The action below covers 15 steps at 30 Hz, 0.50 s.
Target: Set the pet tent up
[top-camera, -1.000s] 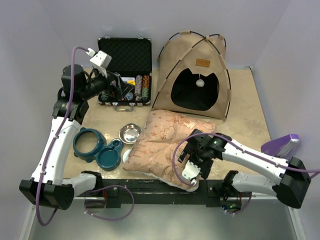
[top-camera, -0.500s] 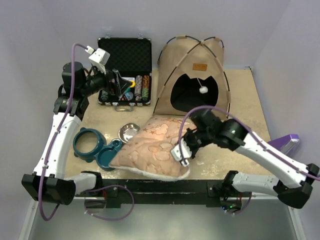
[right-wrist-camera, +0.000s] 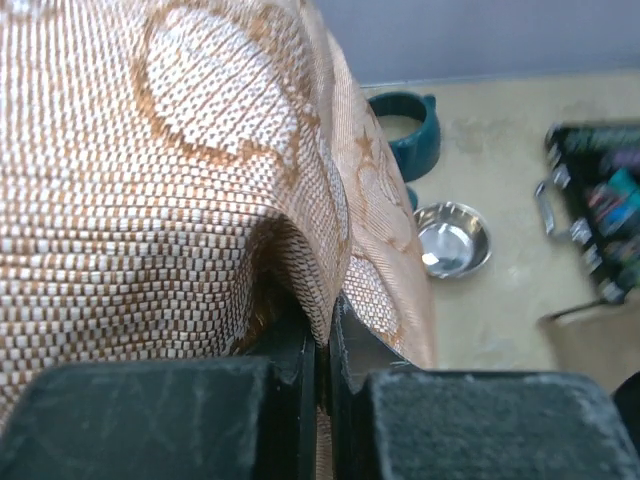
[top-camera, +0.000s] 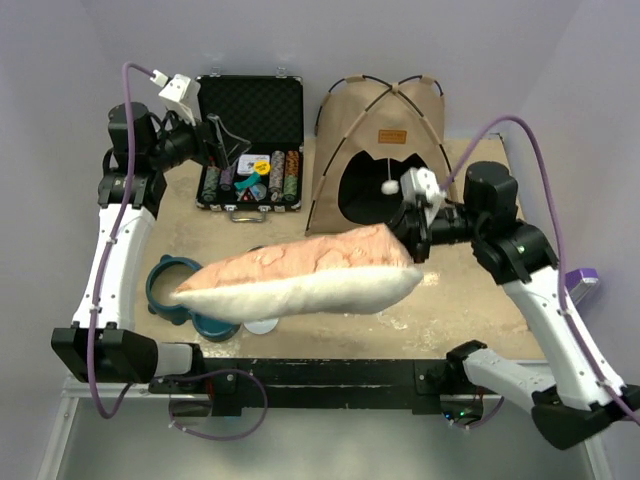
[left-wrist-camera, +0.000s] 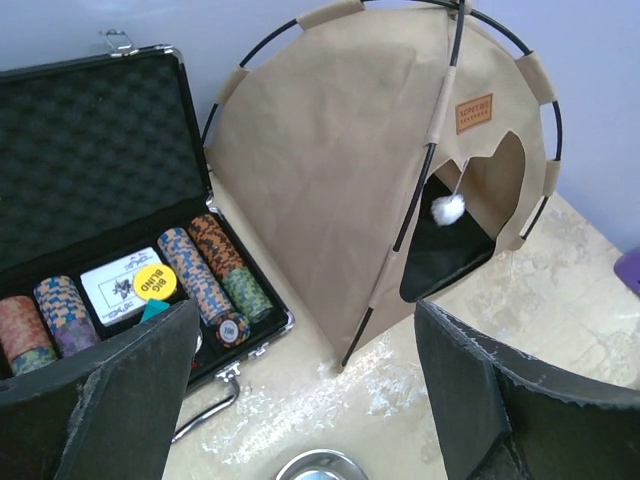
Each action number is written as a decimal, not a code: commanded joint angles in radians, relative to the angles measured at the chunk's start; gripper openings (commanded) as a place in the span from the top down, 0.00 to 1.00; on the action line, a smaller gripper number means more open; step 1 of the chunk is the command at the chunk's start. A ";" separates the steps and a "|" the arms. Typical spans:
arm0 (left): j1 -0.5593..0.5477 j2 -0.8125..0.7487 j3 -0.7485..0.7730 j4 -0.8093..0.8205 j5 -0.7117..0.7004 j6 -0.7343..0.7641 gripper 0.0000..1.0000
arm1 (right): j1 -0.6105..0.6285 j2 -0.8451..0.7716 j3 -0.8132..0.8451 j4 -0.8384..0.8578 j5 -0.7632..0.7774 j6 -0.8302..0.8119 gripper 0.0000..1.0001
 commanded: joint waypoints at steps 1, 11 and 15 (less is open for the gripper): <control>0.047 -0.013 -0.045 0.016 0.072 -0.072 0.09 | -0.196 0.128 -0.138 0.173 -0.242 0.387 1.00; 0.047 -0.170 -0.335 0.041 0.120 -0.175 0.11 | -0.265 0.313 -0.213 -0.058 0.120 0.164 1.00; 0.047 -0.260 -0.454 0.067 0.172 -0.198 0.07 | -0.319 0.298 -0.204 -0.036 0.311 0.234 0.90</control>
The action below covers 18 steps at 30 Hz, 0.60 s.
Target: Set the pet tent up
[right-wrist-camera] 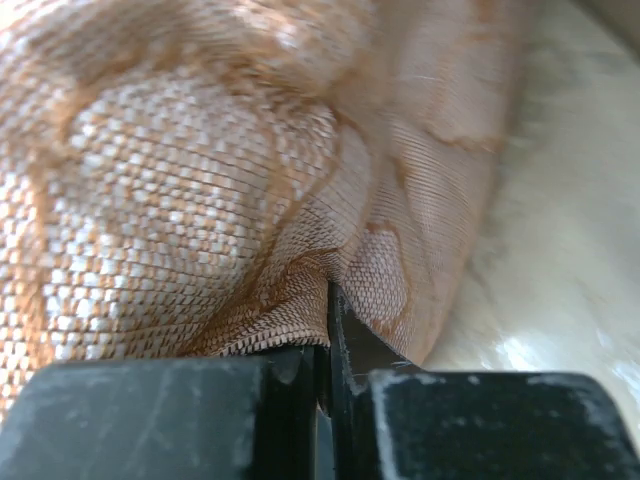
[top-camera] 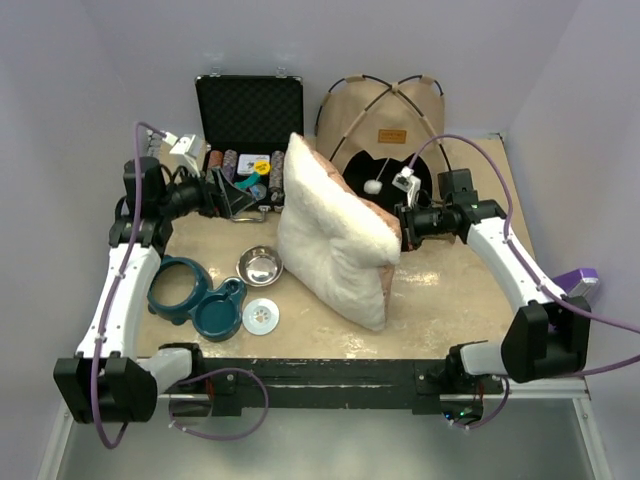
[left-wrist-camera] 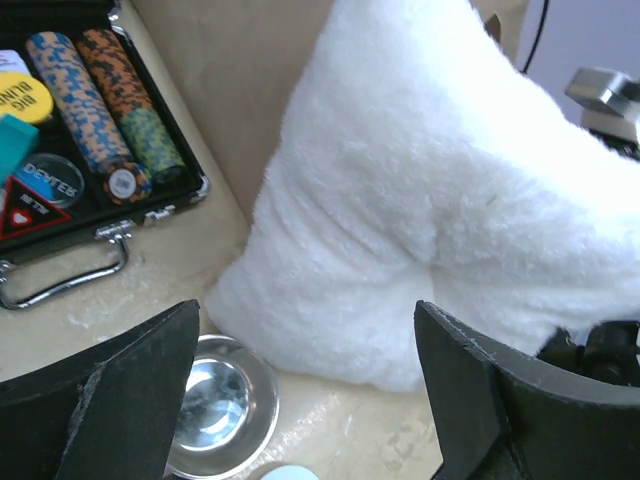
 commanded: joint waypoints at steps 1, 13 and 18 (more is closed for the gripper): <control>0.003 -0.105 -0.094 0.054 0.092 -0.049 0.07 | -0.063 -0.045 0.047 0.036 0.245 0.091 0.83; -0.187 -0.019 -0.199 0.152 -0.049 0.113 0.12 | -0.296 -0.172 0.143 -0.059 0.372 0.155 0.07; -0.209 -0.030 -0.291 0.293 -0.064 0.057 0.09 | -0.382 -0.270 0.111 -0.101 0.450 0.210 0.01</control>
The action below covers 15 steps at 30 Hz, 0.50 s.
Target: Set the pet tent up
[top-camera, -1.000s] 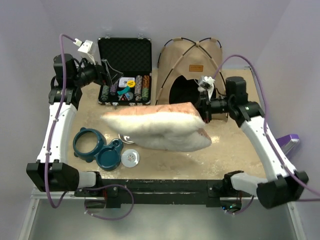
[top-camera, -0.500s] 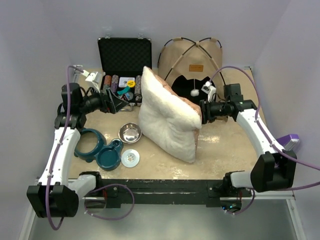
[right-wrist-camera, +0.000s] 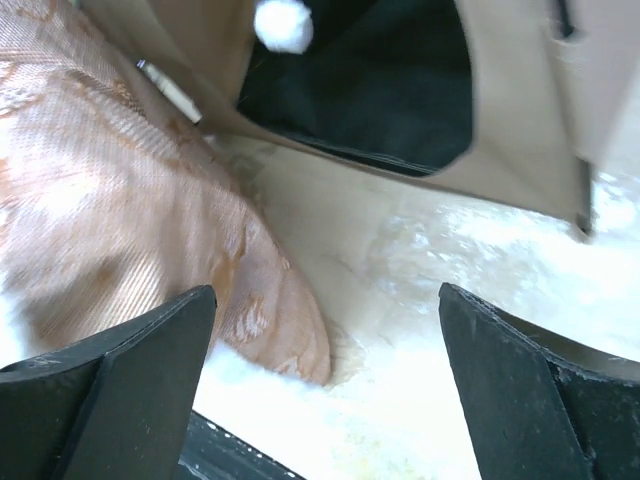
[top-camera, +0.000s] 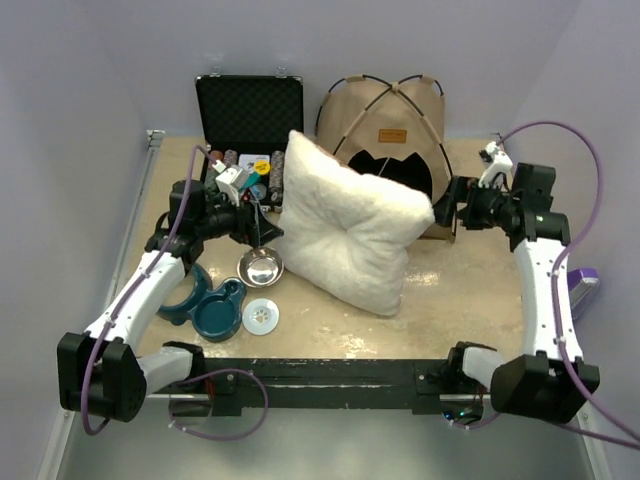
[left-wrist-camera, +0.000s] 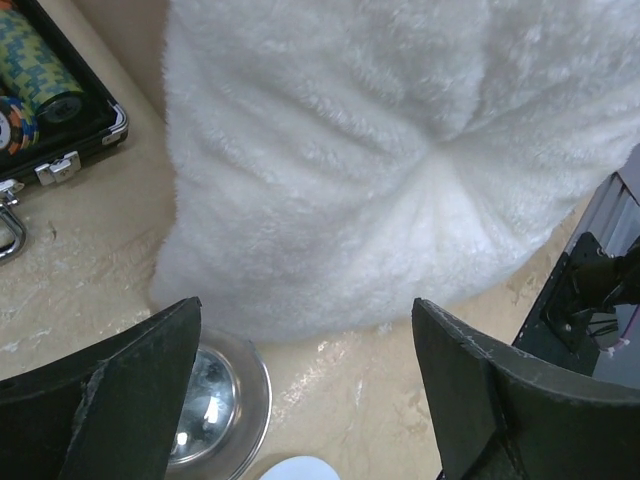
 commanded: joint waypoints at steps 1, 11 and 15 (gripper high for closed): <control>-0.003 -0.024 -0.076 0.207 -0.023 -0.027 0.09 | -0.058 -0.112 -0.013 -0.051 0.063 0.068 0.01; -0.005 0.045 -0.172 0.363 0.034 0.022 0.04 | -0.058 -0.491 -0.313 0.104 -0.162 0.196 0.02; -0.021 0.091 -0.176 0.423 0.032 0.042 0.04 | -0.036 -0.570 -0.411 0.125 -0.118 0.168 0.02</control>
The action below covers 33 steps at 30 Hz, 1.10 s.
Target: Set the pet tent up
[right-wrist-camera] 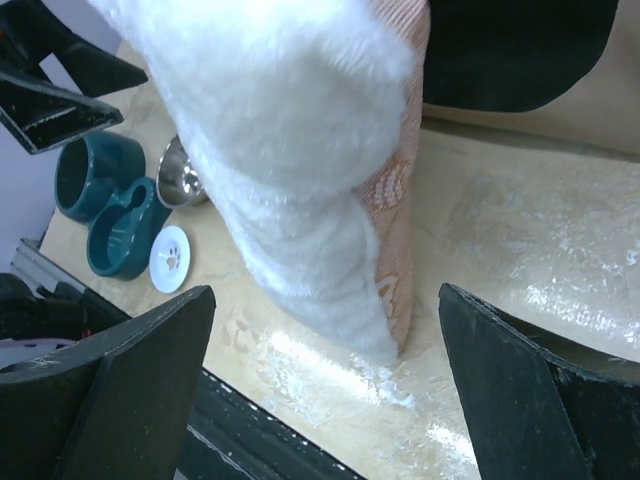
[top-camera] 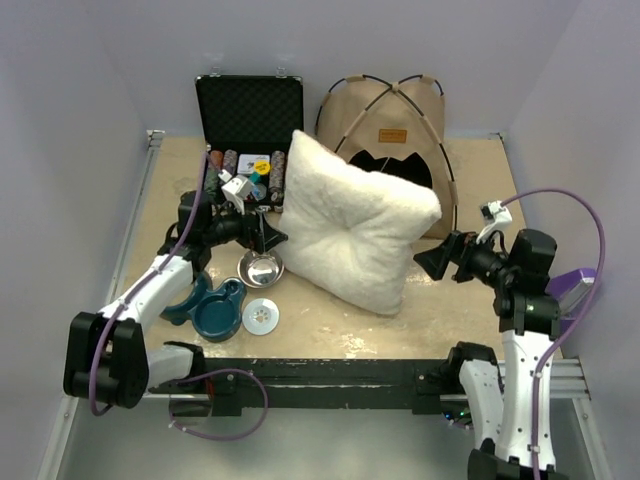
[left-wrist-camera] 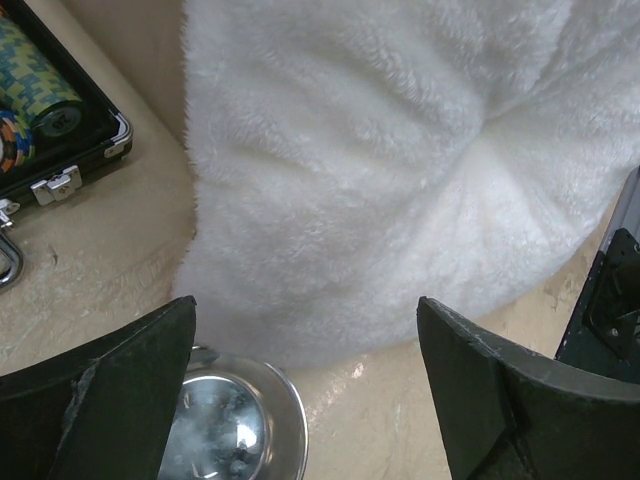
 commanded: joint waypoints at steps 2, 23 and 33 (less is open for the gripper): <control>-0.020 0.069 -0.009 0.168 0.032 0.029 0.04 | 0.038 -0.112 -0.085 0.056 0.032 0.036 0.02; -0.091 0.261 -0.004 0.455 0.044 -0.089 0.13 | 0.381 0.148 -0.256 0.582 0.110 0.274 0.02; -0.213 0.140 0.062 0.391 0.036 -0.103 0.88 | 0.449 0.222 -0.144 0.579 0.277 0.196 0.59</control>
